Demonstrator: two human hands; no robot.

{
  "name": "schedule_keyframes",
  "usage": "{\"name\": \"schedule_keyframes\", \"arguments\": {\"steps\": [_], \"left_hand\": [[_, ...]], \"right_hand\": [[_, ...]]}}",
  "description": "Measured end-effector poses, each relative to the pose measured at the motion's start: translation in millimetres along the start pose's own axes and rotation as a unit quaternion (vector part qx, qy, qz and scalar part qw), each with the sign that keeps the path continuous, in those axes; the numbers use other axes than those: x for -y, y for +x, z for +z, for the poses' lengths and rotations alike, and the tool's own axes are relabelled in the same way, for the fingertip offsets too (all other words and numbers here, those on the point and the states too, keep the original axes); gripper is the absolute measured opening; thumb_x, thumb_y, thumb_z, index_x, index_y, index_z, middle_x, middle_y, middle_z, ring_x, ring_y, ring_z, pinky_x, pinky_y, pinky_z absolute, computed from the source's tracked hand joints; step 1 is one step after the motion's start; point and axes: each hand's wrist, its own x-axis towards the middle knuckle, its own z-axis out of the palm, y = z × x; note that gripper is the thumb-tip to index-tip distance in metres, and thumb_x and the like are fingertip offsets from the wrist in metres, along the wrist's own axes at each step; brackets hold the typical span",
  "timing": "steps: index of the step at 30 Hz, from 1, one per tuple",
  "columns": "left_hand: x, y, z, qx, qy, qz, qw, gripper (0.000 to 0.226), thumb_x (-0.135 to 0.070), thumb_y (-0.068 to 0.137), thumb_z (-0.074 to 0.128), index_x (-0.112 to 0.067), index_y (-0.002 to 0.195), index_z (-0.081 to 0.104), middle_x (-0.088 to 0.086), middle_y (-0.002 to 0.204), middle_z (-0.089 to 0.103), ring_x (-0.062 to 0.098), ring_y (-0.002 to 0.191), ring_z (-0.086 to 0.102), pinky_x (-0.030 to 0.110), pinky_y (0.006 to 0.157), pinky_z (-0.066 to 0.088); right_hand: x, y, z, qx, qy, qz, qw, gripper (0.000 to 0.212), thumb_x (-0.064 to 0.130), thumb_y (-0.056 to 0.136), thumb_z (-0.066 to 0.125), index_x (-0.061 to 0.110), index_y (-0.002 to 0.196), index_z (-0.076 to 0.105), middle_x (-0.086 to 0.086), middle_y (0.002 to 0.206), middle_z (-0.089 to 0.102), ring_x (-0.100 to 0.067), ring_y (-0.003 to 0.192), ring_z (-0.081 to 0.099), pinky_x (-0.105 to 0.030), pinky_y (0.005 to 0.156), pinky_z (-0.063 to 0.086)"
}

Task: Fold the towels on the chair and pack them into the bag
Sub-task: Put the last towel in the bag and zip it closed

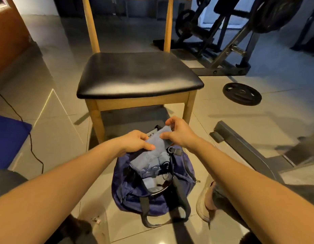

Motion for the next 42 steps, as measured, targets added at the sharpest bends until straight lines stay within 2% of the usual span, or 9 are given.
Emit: {"name": "schedule_keyframes", "arguments": {"steps": [3, 6, 11, 16, 21, 24, 28, 32, 42], "left_hand": [[27, 16, 2, 0.043, 0.014, -0.035, 0.998, 0.047, -0.034, 0.083, 0.082, -0.015, 0.124, 0.069, -0.001, 0.120, 0.069, 0.022, 0.113, 0.063, 0.039, 0.098, 0.051], [53, 32, -2, 0.005, 0.025, -0.057, 0.998, 0.024, -0.023, 0.087, 0.079, -0.008, 0.100, 0.067, 0.003, 0.096, 0.065, 0.022, 0.089, 0.059, 0.035, 0.077, 0.049], [77, 59, 7, -0.034, -0.028, -0.099, 0.994, 0.015, -0.016, 0.089, 0.078, -0.006, 0.095, 0.069, 0.007, 0.092, 0.070, 0.023, 0.085, 0.063, 0.033, 0.071, 0.049], [100, 85, 43, -0.014, -0.035, -0.110, 0.993, 0.018, -0.015, 0.084, 0.082, -0.002, 0.090, 0.072, 0.003, 0.078, 0.071, 0.019, 0.077, 0.067, 0.031, 0.072, 0.054], [103, 101, 50, 0.016, 0.000, -0.087, 0.996, 0.030, -0.021, 0.086, 0.081, -0.010, 0.069, 0.059, 0.003, 0.068, 0.052, 0.018, 0.066, 0.049, 0.027, 0.068, 0.039], [95, 114, 53, 0.035, 0.013, -0.052, 0.998, 0.022, -0.028, 0.083, 0.083, -0.011, 0.080, 0.068, 0.007, 0.074, 0.061, 0.023, 0.070, 0.060, 0.031, 0.071, 0.049], [73, 126, 69, 0.071, 0.021, -0.005, 0.997, 0.017, -0.017, 0.091, 0.077, -0.023, 0.105, 0.071, -0.020, 0.081, 0.069, -0.008, 0.076, 0.063, 0.017, 0.079, 0.052], [70, 145, 85, 0.098, 0.066, -0.016, 0.993, 0.042, -0.018, 0.086, 0.082, -0.010, 0.125, 0.068, -0.001, 0.105, 0.067, 0.013, 0.101, 0.064, 0.027, 0.093, 0.050], [84, 184, 111, 0.160, 0.191, -0.028, 0.968, 0.016, -0.019, 0.077, 0.089, -0.017, 0.074, 0.074, -0.013, 0.095, 0.073, 0.011, 0.085, 0.066, 0.025, 0.081, 0.044]], "right_hand": [[-23, 12, 24, 0.028, 0.057, 0.011, 0.998, 0.040, 0.020, 0.085, 0.082, 0.007, 0.115, 0.059, -0.008, 0.099, 0.061, -0.027, 0.089, 0.065, -0.036, 0.061, 0.058], [-79, 16, 37, -0.007, 0.185, 0.120, 0.975, 0.020, 0.026, 0.092, 0.074, 0.007, 0.087, 0.068, -0.012, 0.083, 0.067, -0.030, 0.078, 0.068, -0.043, 0.067, 0.060], [-188, 10, 57, -0.087, -0.057, 0.250, 0.963, 0.047, 0.022, 0.085, 0.071, 0.012, 0.049, 0.042, -0.004, 0.048, 0.044, -0.028, 0.054, 0.049, -0.037, 0.057, 0.043], [-200, 26, 93, -0.057, -0.131, 0.233, 0.962, 0.051, 0.046, 0.085, 0.077, 0.015, 0.059, 0.046, -0.003, 0.052, 0.044, -0.025, 0.053, 0.046, -0.030, 0.047, 0.026], [-211, 35, 100, -0.049, -0.176, 0.245, 0.952, 0.029, 0.024, 0.089, 0.068, 0.010, 0.068, 0.054, -0.007, 0.063, 0.050, -0.031, 0.067, 0.053, -0.032, 0.057, 0.037], [-228, 31, 84, -0.059, -0.151, 0.261, 0.952, 0.037, 0.019, 0.088, 0.069, 0.011, 0.057, 0.051, -0.009, 0.063, 0.058, -0.033, 0.066, 0.058, -0.032, 0.056, 0.038], [-241, 22, 70, -0.080, -0.107, 0.286, 0.949, 0.045, 0.016, 0.083, 0.072, 0.011, 0.049, 0.042, -0.006, 0.052, 0.050, -0.030, 0.058, 0.056, -0.030, 0.053, 0.036], [-251, 13, 55, -0.142, -0.035, 0.317, 0.937, 0.035, 0.019, 0.084, 0.075, -0.001, 0.061, 0.059, -0.012, 0.060, 0.057, -0.030, 0.057, 0.049, -0.030, 0.052, 0.033], [-255, -20, 67, -0.234, 0.292, 0.311, 0.874, 0.012, 0.014, 0.089, 0.077, 0.009, 0.078, 0.079, -0.004, 0.075, 0.073, -0.015, 0.066, 0.065, -0.023, 0.059, 0.051]]}}
